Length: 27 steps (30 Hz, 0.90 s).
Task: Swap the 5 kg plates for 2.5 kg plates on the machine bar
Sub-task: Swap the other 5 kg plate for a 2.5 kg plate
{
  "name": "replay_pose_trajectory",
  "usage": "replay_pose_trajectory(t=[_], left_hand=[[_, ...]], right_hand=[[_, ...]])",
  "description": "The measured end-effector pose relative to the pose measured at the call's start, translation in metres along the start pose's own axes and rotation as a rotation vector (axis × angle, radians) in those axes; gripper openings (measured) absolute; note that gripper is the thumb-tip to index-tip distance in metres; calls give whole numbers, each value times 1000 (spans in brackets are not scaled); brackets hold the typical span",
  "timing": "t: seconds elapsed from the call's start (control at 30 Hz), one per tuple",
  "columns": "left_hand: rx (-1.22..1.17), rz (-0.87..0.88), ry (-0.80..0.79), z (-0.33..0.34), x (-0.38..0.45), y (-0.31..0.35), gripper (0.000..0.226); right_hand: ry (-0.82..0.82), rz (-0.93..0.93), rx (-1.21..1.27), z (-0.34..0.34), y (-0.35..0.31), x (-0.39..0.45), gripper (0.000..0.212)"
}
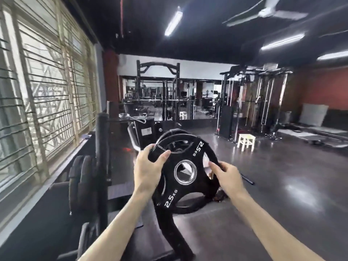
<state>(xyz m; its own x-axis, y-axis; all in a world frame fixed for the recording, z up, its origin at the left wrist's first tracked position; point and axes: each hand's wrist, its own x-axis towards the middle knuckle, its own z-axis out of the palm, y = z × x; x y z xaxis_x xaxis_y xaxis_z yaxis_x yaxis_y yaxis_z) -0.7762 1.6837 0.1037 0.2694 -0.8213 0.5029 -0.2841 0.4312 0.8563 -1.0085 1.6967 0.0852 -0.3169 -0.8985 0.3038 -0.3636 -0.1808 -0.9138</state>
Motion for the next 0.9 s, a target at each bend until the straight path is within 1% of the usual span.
replay_pose_trajectory(t=[0.07, 0.17, 0.23, 0.37, 0.43, 0.53, 0.63, 0.73, 0.9], left_hand=[[-12, 23, -46, 23, -9, 3, 65], [-24, 40, -113, 50, -27, 11, 53], [-47, 50, -155, 66, -36, 12, 50], [-27, 58, -221, 89, -44, 7, 50], [-21, 57, -238, 99, -48, 1, 46], [23, 83, -246, 111, -53, -11, 41], [67, 73, -241, 118, -56, -22, 37], [85, 103, -245, 124, -55, -29, 34], [157, 204, -261, 127, -54, -30, 36]], right_hand=[[56, 33, -38, -23, 18, -1, 27], [120, 65, -78, -49, 41, -9, 27], [154, 92, -85, -61, 56, -12, 27], [162, 167, -68, -75, 82, -14, 24], [171, 190, -63, -77, 90, -16, 27], [173, 232, -55, -75, 106, -17, 32], [167, 265, -70, -67, 122, -12, 36], [145, 300, -84, -58, 134, -1, 31], [39, 308, -109, -63, 151, 18, 24]])
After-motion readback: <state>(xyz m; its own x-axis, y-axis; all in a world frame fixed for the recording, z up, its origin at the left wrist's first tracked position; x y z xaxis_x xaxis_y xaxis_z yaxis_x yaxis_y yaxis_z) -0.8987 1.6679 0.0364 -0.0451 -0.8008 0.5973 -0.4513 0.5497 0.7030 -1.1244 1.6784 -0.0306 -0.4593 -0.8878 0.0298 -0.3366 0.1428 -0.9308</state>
